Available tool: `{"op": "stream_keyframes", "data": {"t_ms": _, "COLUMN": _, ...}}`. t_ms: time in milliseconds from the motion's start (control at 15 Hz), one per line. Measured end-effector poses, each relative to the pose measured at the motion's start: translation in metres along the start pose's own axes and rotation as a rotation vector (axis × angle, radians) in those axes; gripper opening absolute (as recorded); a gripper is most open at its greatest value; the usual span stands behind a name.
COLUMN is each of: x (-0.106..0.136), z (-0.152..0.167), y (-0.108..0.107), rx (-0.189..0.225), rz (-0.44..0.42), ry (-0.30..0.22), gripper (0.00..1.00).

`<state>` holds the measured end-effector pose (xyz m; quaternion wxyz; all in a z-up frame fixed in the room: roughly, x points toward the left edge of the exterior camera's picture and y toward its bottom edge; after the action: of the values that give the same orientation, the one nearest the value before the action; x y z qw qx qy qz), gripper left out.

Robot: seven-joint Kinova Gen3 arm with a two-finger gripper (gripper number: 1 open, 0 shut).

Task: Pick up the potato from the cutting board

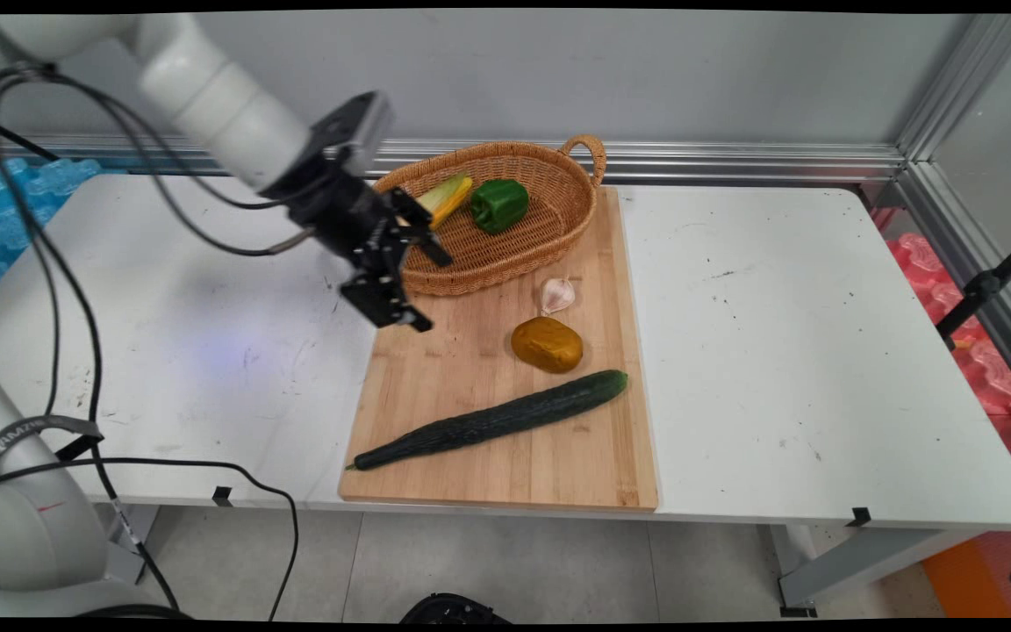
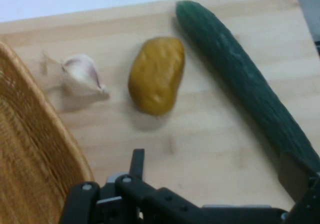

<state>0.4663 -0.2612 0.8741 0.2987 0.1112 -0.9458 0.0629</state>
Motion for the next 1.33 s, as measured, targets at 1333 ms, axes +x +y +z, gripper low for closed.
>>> {"op": "stream_keyframes", "data": {"t_ms": 1333, "x": 0.073, "z": 0.150, "y": -0.060, "rx": -0.091, "rz": 0.123, "ry": -0.125, "gripper": 1.00}}
